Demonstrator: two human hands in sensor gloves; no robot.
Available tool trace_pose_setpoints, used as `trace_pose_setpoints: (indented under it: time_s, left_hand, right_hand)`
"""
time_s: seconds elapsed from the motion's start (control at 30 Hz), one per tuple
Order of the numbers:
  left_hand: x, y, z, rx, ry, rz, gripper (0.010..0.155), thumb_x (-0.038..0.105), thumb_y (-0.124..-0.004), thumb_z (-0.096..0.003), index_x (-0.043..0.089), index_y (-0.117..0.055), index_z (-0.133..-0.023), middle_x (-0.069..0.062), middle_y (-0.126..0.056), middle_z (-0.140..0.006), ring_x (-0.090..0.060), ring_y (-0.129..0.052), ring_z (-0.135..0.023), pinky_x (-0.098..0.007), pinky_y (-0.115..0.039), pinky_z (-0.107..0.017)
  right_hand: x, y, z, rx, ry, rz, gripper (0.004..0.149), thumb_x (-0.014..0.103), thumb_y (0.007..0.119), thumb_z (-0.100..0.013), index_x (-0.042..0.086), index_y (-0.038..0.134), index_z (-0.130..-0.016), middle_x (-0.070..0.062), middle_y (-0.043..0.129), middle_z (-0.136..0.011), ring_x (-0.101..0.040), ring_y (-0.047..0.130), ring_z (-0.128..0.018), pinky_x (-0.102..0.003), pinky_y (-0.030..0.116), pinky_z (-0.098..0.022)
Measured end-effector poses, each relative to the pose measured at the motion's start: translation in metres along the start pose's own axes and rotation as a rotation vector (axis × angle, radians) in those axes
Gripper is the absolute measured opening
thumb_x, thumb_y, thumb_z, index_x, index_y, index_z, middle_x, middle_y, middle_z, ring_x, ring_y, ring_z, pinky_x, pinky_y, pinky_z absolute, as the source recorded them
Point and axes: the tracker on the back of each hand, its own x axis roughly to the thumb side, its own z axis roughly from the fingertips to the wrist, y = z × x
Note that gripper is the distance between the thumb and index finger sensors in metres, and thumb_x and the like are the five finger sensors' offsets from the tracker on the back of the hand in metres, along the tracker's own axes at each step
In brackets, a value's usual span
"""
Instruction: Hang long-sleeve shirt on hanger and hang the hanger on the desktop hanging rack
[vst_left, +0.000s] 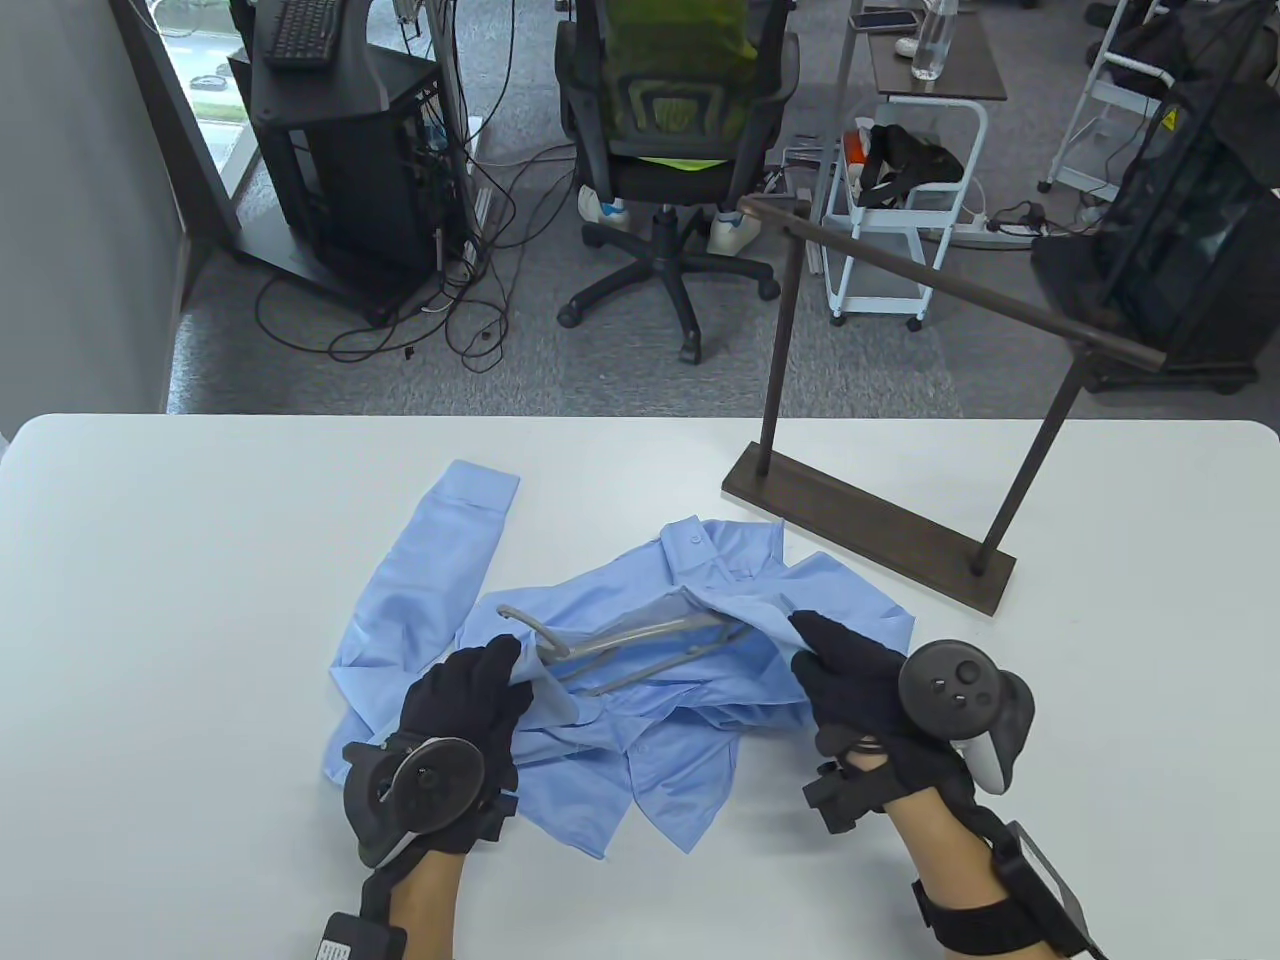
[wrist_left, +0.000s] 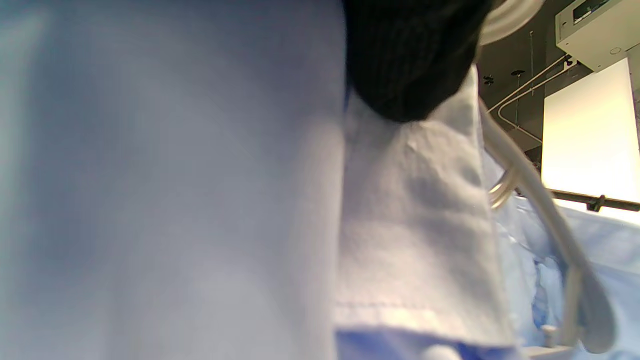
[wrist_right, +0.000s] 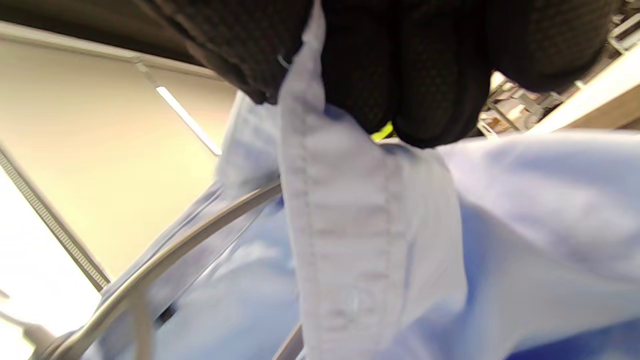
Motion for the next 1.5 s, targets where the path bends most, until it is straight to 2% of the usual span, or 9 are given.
trace_pose_setpoints:
  time_s: [0.47, 0.6, 0.73, 0.83, 0.93, 1.07, 1.17, 1.3, 1.5]
  left_hand:
    - [0.024, -0.025, 0.004, -0.091, -0.022, 0.155, 0.06, 0.036, -0.092, -0.0372, 0.017, -0.079, -0.092, -0.008, -0.091, -0.08, -0.027, -0.106, -0.053, -0.057, -0.085, -0.055]
    - [0.022, -0.026, 0.005, -0.109, -0.031, 0.178, 0.059, 0.036, -0.092, -0.0377, 0.018, -0.079, -0.093, -0.007, -0.089, -0.081, -0.026, -0.105, -0.056, -0.058, -0.081, -0.059]
    - [0.021, -0.027, 0.004, -0.131, -0.053, 0.195, 0.059, 0.036, -0.091, -0.0383, 0.021, -0.078, -0.093, -0.005, -0.088, -0.084, -0.026, -0.104, -0.06, -0.058, -0.076, -0.063]
    - [0.021, -0.026, 0.004, -0.138, -0.06, 0.197, 0.059, 0.036, -0.091, -0.0384, 0.021, -0.078, -0.093, -0.005, -0.088, -0.084, -0.025, -0.103, -0.061, -0.058, -0.075, -0.064]
    - [0.021, -0.026, 0.003, -0.142, -0.072, 0.203, 0.059, 0.036, -0.091, -0.0383, 0.022, -0.078, -0.094, -0.005, -0.088, -0.084, -0.025, -0.104, -0.061, -0.058, -0.075, -0.064]
    - [0.024, -0.024, 0.004, -0.135, -0.098, 0.205, 0.059, 0.036, -0.091, -0.0383, 0.022, -0.078, -0.093, -0.004, -0.088, -0.084, -0.025, -0.104, -0.062, -0.057, -0.075, -0.065]
    - [0.026, -0.021, 0.004, -0.109, -0.111, 0.183, 0.059, 0.036, -0.091, -0.0382, 0.023, -0.077, -0.094, -0.004, -0.088, -0.085, -0.024, -0.104, -0.064, -0.057, -0.074, -0.066]
    - [0.023, -0.015, 0.005, -0.064, -0.091, 0.156, 0.064, 0.041, -0.089, -0.0392, 0.025, -0.072, -0.098, -0.004, -0.081, -0.095, -0.027, -0.099, -0.08, -0.062, -0.066, -0.069]
    - [0.013, -0.008, 0.005, -0.033, -0.064, 0.166, 0.079, 0.052, -0.088, -0.0367, 0.026, -0.061, -0.106, -0.008, -0.057, -0.113, -0.037, -0.07, -0.106, -0.068, -0.047, -0.072]
  right_hand:
    - [0.055, 0.088, 0.047, 0.246, -0.247, 0.141, 0.055, 0.029, 0.091, -0.04, 0.008, 0.082, -0.09, -0.014, 0.097, -0.063, -0.038, 0.101, -0.053, -0.055, 0.084, -0.041]
    - [0.06, 0.097, 0.053, 0.314, -0.264, 0.146, 0.056, 0.03, 0.091, -0.04, 0.007, 0.082, -0.09, -0.015, 0.097, -0.063, -0.039, 0.101, -0.053, -0.056, 0.084, -0.041]
    - [0.059, 0.08, 0.042, 0.462, -0.237, 0.111, 0.065, 0.048, 0.091, -0.039, 0.009, 0.083, -0.091, -0.017, 0.096, -0.069, -0.043, 0.1, -0.057, -0.058, 0.082, -0.043]
    - [0.063, 0.035, 0.031, 0.213, -0.274, 0.013, 0.048, 0.042, 0.092, -0.04, 0.013, 0.096, -0.077, -0.01, 0.102, -0.052, -0.036, 0.103, -0.044, -0.053, 0.085, -0.036]
    - [0.053, 0.005, 0.022, -0.029, -0.284, 0.113, 0.048, 0.037, 0.093, -0.04, 0.015, 0.093, -0.082, -0.012, 0.097, -0.059, -0.039, 0.095, -0.056, -0.057, 0.078, -0.047]
    - [0.011, 0.008, 0.002, 0.181, -0.143, 0.286, 0.07, 0.044, 0.093, -0.04, 0.024, 0.07, -0.103, -0.015, 0.068, -0.101, -0.046, 0.06, -0.098, -0.068, 0.047, -0.07]
    - [-0.016, 0.022, -0.006, 0.252, -0.135, 0.136, 0.059, 0.038, 0.093, -0.04, 0.023, 0.079, -0.096, -0.013, 0.086, -0.085, -0.044, 0.079, -0.087, -0.07, 0.052, -0.067]
    - [-0.031, 0.015, -0.01, 0.112, -0.117, -0.016, 0.047, 0.034, 0.096, -0.037, 0.021, 0.093, -0.082, -0.011, 0.096, -0.066, -0.038, 0.095, -0.064, -0.065, 0.069, -0.057]
    - [-0.044, -0.012, -0.008, -0.048, -0.025, -0.033, 0.047, 0.035, 0.097, -0.036, 0.023, 0.094, -0.082, -0.009, 0.097, -0.064, -0.036, 0.097, -0.058, -0.06, 0.076, -0.051]
